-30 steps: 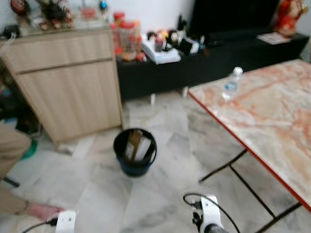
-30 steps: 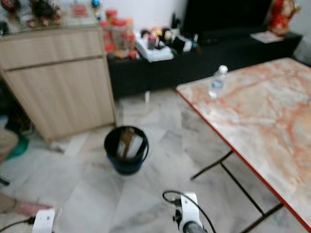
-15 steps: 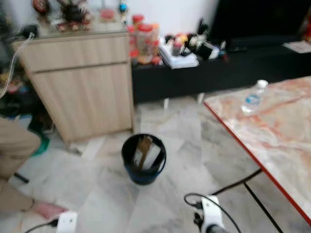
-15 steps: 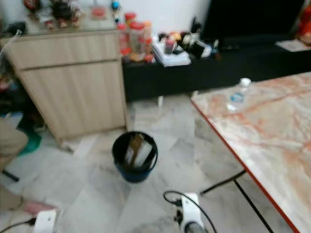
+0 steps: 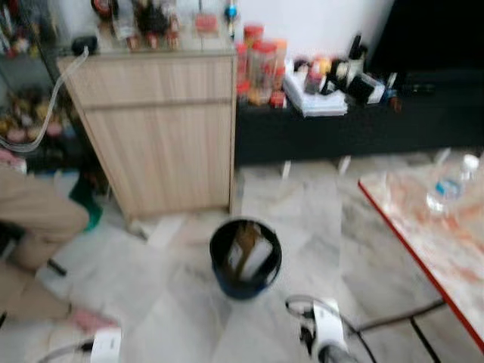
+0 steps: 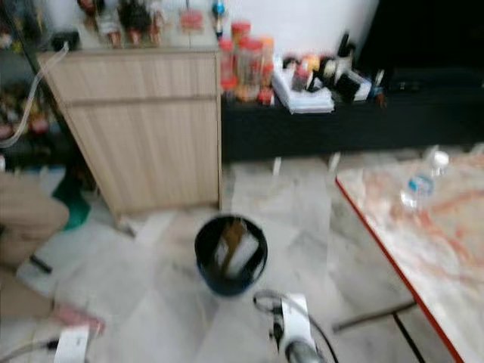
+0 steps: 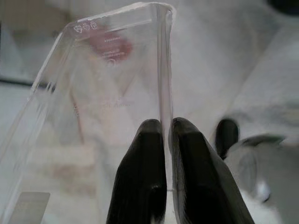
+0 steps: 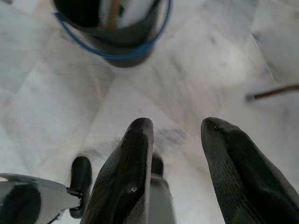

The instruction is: Picking trash to rubbish bin

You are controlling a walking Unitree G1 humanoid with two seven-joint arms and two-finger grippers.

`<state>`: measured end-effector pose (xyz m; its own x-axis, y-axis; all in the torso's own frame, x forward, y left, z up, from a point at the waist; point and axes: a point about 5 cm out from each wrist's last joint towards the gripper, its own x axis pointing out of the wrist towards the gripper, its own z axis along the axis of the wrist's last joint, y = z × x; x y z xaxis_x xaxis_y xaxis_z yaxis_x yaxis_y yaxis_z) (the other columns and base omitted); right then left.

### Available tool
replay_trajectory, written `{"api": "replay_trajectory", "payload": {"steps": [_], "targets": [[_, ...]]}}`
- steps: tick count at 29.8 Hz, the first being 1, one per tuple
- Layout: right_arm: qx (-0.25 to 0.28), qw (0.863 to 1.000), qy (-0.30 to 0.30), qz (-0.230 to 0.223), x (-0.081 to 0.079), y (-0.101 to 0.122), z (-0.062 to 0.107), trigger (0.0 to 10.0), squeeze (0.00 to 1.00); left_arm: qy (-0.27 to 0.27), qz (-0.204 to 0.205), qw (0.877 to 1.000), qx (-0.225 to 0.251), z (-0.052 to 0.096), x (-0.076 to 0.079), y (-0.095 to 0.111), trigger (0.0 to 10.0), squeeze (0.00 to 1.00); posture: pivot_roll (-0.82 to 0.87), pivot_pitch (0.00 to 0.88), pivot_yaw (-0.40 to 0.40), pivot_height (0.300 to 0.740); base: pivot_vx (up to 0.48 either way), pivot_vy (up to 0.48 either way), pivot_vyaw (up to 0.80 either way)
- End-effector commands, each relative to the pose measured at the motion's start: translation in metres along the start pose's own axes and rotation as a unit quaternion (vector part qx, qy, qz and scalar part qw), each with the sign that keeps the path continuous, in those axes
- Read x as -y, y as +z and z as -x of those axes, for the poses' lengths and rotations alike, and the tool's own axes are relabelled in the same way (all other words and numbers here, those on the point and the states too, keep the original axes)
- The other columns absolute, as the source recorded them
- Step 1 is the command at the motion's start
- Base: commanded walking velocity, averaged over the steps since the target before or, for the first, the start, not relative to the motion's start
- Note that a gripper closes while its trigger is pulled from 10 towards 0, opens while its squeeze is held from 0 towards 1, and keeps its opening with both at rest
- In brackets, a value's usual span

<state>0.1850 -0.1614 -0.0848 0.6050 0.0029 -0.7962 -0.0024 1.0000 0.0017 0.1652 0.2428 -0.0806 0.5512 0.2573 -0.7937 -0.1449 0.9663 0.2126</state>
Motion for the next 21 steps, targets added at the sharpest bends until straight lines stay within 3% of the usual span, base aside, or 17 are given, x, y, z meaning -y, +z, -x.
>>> {"api": "replay_trajectory", "payload": {"steps": [1,21], "targets": [[0.003,1.000,-0.006,-0.006,0.0044,0.0034,-0.0005,10.0,0.00,-0.005,-0.005,1.000,-0.005,-0.0005,0.0035,0.0011,10.0,0.00,0.05,0.030,-0.050,0.740,0.439,0.000,0.00],[0.014,1.000,-0.010,-0.010,0.0067,0.0056,-0.0003,10.0,0.00,-0.010,-0.005,1.000,-0.008,0.0008,0.0041,-0.0044,10.0,0.00,0.05,0.036,-0.055,0.740,0.325,0.000,0.00]]}}
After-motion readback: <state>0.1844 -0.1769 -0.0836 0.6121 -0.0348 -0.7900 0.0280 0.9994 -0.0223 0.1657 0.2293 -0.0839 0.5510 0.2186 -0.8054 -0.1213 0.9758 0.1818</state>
